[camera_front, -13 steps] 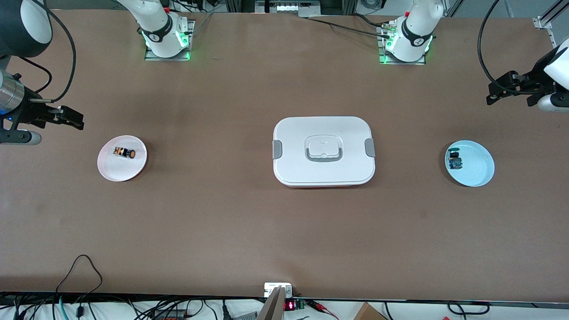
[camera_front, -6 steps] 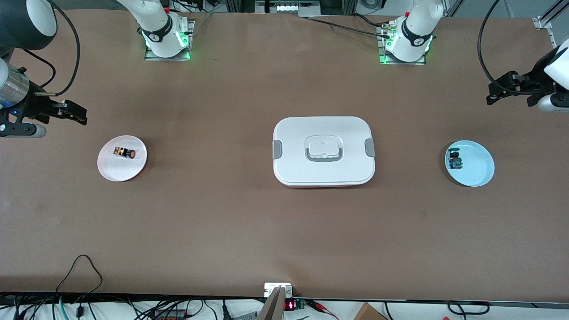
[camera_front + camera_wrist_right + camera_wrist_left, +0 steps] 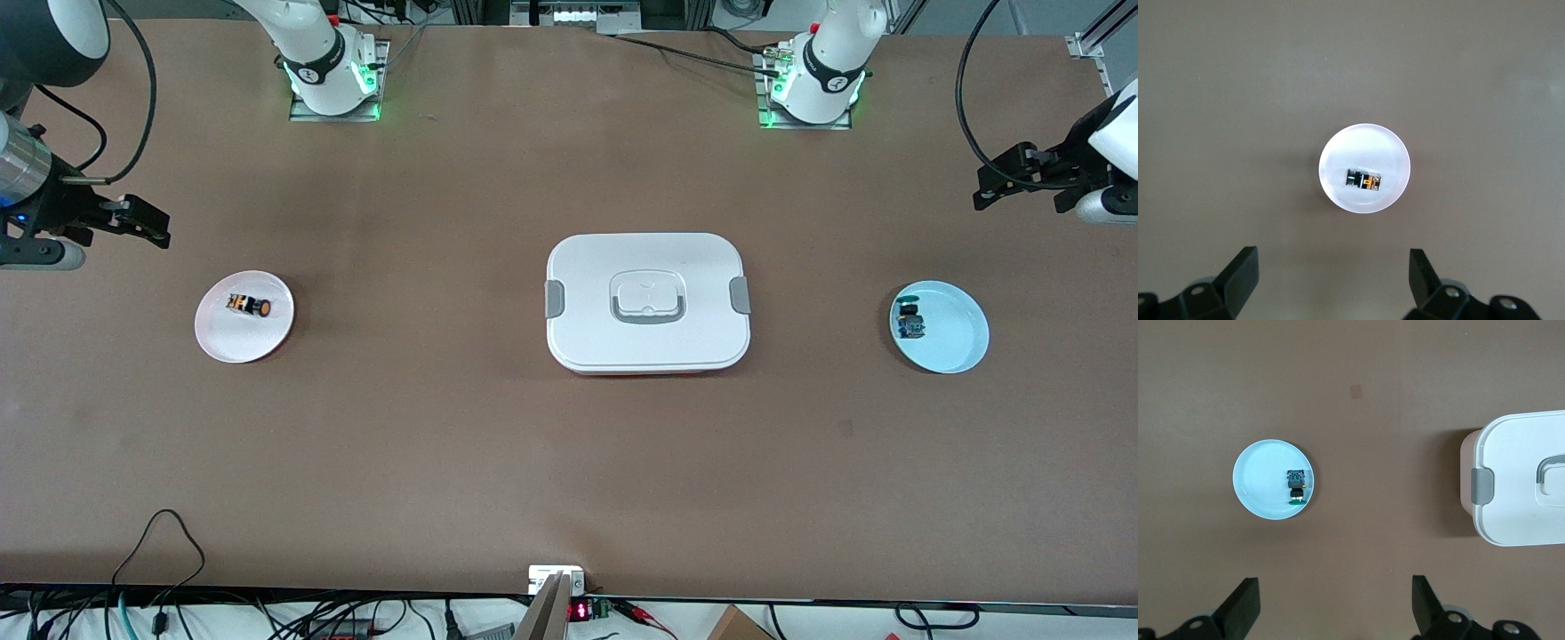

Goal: Transfer orange switch to right arm and place

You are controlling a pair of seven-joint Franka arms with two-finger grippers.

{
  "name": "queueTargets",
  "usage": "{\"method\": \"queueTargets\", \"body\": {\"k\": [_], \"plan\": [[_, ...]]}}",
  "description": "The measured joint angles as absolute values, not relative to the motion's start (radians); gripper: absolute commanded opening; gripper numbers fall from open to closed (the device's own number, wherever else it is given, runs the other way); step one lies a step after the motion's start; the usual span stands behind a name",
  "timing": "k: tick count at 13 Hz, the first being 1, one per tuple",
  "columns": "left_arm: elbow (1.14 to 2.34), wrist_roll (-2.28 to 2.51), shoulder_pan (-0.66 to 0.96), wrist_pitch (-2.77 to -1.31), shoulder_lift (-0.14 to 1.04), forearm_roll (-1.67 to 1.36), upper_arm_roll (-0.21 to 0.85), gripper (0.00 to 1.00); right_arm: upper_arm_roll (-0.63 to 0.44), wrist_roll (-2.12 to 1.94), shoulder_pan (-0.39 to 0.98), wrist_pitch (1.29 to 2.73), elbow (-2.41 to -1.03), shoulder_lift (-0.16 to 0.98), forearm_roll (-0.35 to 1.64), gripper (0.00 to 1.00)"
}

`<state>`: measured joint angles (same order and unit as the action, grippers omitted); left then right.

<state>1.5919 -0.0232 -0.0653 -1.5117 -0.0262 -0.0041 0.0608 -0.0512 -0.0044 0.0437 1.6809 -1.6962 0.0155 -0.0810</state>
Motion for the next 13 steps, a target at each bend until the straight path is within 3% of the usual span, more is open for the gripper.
{"method": "queueTargets", "body": {"k": [13], "plan": [[1.592,-0.023,-0.066,-1.511,-0.025,-0.004,0.06,1.0,-0.058,-0.016,0.042,1.565,-1.661,-0.023,-0.055,1.0]]}}
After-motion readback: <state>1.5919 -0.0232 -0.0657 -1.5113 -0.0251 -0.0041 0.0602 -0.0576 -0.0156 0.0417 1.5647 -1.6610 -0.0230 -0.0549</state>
